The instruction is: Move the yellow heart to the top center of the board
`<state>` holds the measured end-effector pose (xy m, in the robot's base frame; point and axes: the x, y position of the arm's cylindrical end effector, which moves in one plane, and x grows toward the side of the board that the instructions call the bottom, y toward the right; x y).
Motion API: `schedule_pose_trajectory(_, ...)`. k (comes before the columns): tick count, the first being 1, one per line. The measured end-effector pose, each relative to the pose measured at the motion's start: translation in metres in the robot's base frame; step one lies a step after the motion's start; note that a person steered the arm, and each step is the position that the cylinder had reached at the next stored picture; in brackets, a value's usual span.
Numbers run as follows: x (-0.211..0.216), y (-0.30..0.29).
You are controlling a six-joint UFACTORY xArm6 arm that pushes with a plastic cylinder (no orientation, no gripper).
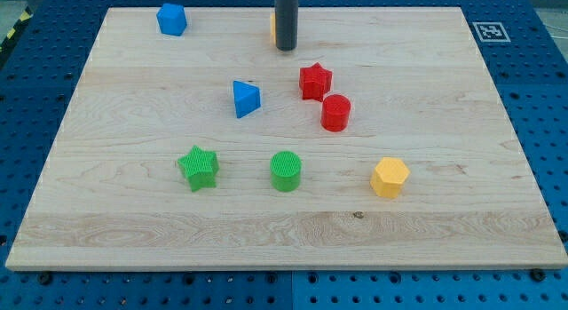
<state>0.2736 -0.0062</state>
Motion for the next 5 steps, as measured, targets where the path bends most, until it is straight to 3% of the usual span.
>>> schedule_pose_trajectory(1, -0.011, -0.004)
schedule_pose_trajectory(5, 0.02, -0.058)
